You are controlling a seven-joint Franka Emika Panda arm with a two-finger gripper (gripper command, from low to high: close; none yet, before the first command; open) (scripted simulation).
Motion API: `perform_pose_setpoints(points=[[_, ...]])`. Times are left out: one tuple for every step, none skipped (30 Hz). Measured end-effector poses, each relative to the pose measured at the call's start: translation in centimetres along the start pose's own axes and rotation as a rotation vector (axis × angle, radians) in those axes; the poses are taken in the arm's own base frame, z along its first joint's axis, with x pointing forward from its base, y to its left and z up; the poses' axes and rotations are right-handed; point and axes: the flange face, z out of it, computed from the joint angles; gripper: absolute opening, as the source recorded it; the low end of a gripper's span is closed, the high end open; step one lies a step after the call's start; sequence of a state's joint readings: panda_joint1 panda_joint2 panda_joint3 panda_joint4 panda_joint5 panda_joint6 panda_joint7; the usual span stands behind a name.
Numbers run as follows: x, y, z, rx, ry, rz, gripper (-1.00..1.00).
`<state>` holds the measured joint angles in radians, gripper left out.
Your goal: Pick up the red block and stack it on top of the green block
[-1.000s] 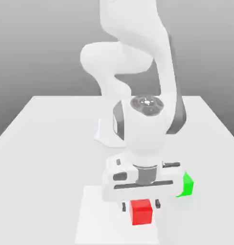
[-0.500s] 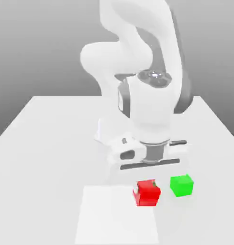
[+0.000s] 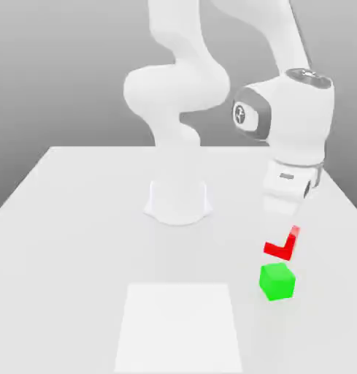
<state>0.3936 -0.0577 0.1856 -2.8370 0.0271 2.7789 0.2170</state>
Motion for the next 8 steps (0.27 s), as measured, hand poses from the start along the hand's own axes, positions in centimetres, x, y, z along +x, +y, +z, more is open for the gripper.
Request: perform_pose_setpoints(points=[[0.0, 0.0, 0.9, 0.0, 0.0, -0.001, -1.0], [0.0, 0.0, 1.9, 0.0, 0.0, -0.001, -1.0], [-0.1, 0.0, 2.8, 0.0, 0.0, -0.002, -1.0], [-0.2, 0.0, 3.4, 0.0, 0.0, -0.003, 1.0], [-0.2, 0.0, 3.4, 0.0, 0.0, -0.002, 1.0], [-0.2, 0.0, 3.4, 0.0, 0.0, -0.002, 1.0], [-0.2, 0.0, 3.4, 0.0, 0.0, -0.002, 1.0], [-0.2, 0.0, 3.4, 0.0, 0.0, -0.002, 1.0]])
